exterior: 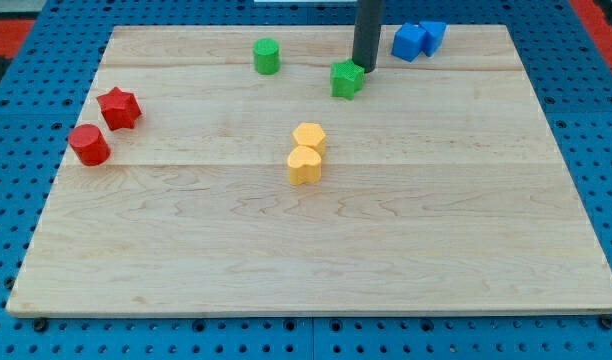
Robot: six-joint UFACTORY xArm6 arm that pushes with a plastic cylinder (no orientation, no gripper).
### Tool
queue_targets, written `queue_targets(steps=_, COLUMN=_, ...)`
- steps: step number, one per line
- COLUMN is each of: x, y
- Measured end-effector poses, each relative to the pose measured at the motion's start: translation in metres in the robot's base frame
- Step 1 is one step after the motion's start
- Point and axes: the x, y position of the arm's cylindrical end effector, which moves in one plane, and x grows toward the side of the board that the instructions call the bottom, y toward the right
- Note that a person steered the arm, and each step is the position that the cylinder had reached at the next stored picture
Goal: Push the green star into red star
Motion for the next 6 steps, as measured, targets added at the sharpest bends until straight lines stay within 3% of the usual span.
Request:
queue_targets(steps=1, x=-0.018, y=-0.019)
queue_targets(steps=2, x=0.029, y=-0.019)
queue_targets(steps=4, x=0.048, y=-0.081)
queue_targets(steps=5, x=0.074, y=-0.011)
queue_targets(steps=6, x=0.072, y=0.040)
